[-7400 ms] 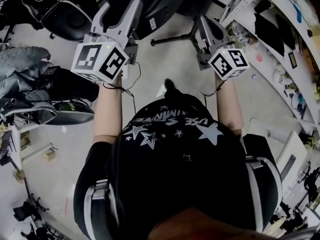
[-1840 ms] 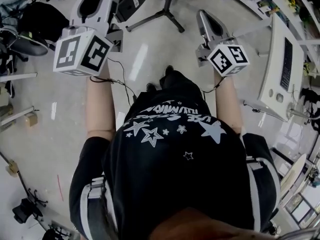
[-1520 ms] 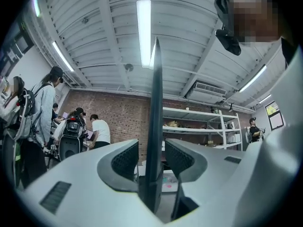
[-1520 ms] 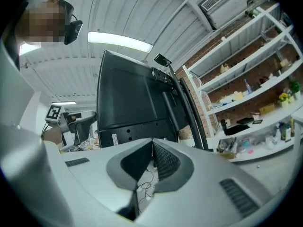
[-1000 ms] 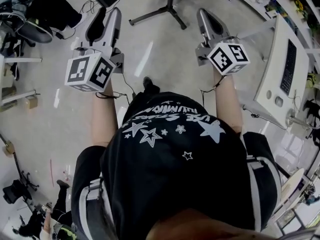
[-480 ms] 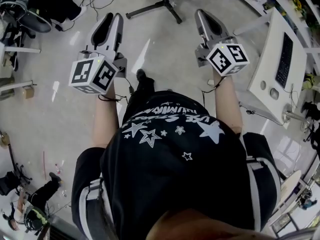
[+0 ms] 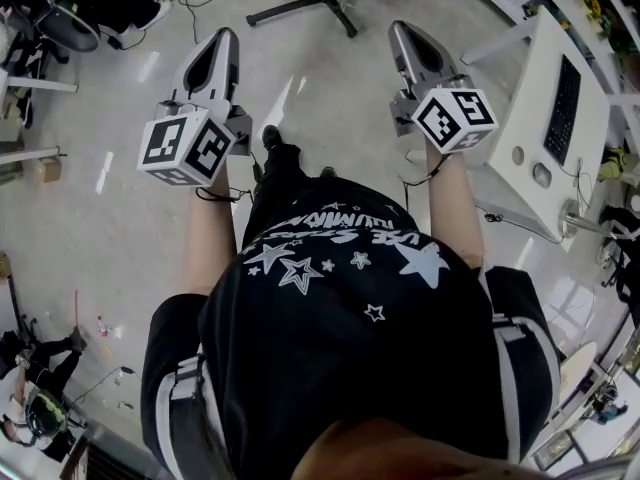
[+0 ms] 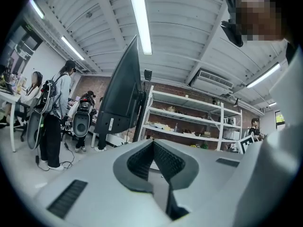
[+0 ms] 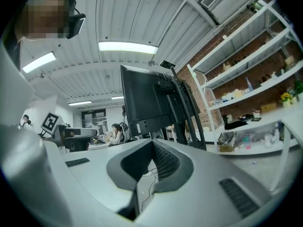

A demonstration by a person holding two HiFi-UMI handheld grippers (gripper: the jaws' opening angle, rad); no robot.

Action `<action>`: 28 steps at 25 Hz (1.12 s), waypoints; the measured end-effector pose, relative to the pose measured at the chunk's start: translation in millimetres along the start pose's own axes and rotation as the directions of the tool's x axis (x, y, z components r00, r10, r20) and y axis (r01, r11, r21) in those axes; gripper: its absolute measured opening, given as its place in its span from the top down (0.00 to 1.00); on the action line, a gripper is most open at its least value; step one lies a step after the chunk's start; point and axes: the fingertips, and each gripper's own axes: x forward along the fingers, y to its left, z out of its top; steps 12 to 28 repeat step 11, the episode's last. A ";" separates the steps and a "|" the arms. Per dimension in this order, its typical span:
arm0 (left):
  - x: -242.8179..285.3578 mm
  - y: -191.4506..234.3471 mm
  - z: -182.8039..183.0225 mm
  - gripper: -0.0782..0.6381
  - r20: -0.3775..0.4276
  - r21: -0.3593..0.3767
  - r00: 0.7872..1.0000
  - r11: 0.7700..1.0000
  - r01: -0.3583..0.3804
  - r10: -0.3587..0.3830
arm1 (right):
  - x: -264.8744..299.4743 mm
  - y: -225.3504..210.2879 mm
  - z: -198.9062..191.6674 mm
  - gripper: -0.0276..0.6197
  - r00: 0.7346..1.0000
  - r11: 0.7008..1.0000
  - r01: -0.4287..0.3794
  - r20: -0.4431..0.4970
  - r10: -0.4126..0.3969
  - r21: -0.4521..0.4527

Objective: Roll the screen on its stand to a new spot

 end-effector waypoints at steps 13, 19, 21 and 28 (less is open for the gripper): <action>-16.5 -21.6 -14.3 0.88 -0.022 -0.014 1.000 1.000 -0.010 0.010 | -25.4 1.2 -7.9 0.95 1.000 1.000 -0.016 -0.020 0.016 0.009; -16.5 -21.6 -14.3 0.88 -0.022 -0.014 1.000 1.000 -0.010 0.010 | -25.4 1.2 -7.9 0.95 1.000 1.000 -0.016 -0.020 0.016 0.009; -16.5 -21.6 -14.3 0.88 -0.022 -0.014 1.000 1.000 -0.010 0.010 | -25.4 1.2 -7.9 0.95 1.000 1.000 -0.016 -0.020 0.016 0.009; -16.5 -21.6 -14.3 0.88 -0.022 -0.014 1.000 1.000 -0.010 0.010 | -25.4 1.2 -7.9 0.95 1.000 1.000 -0.016 -0.020 0.016 0.009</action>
